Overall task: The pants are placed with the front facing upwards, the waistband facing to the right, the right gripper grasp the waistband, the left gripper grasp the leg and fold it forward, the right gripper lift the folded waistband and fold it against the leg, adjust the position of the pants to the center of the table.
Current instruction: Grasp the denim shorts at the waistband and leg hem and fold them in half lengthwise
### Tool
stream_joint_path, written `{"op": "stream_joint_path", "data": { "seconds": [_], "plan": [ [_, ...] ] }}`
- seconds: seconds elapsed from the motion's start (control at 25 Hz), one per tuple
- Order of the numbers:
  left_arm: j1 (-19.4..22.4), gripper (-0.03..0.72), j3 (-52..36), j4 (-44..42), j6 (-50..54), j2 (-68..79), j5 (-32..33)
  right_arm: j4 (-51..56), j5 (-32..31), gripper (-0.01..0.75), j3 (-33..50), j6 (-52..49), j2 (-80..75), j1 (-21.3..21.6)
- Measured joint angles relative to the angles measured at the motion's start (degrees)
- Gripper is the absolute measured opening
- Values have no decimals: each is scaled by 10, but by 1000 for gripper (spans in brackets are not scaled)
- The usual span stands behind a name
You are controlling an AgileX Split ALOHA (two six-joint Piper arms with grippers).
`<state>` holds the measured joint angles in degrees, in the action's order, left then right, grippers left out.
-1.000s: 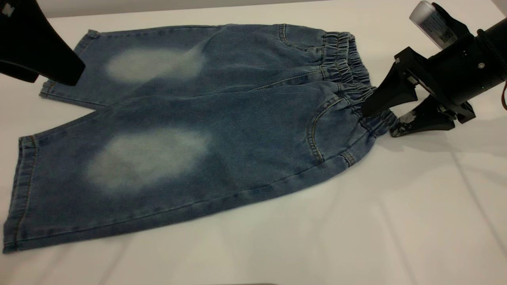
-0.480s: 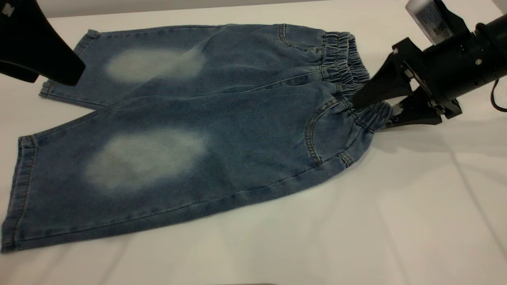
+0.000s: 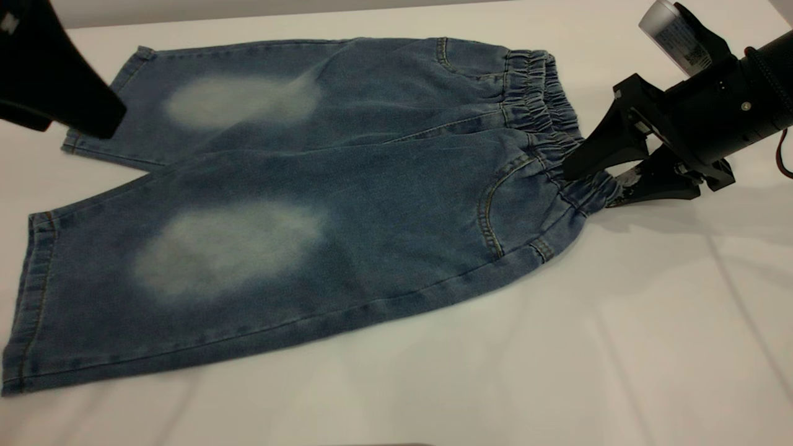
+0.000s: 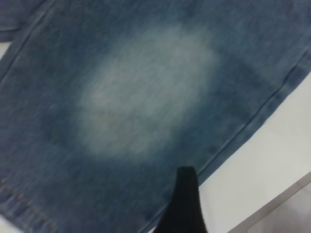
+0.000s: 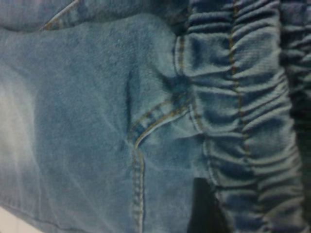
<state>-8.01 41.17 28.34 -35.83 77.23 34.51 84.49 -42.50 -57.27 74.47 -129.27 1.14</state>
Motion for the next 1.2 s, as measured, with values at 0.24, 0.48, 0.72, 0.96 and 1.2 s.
{"op": "stream_joint_path", "data": {
  "seconds": [0.24, 0.48, 0.72, 0.96, 1.2],
  "plan": [
    [0, 586, 0, -118, 93, 2, 1, -14, 3, 207, 0, -1, -2, 0],
    [0, 586, 0, -210, 167, 42, 9, -13, 3, 37, 0, -1, -2, 0],
    [0, 586, 0, -232, 163, 106, 22, -7, 3, 35, 0, 0, -2, 0],
    [0, 586, 5, -283, 98, 173, 44, 8, 3, 35, 0, 0, -2, 0],
    [0, 586, 5, -290, 61, 243, 50, 19, 3, 36, 0, 0, -2, 0]
  ]
}}
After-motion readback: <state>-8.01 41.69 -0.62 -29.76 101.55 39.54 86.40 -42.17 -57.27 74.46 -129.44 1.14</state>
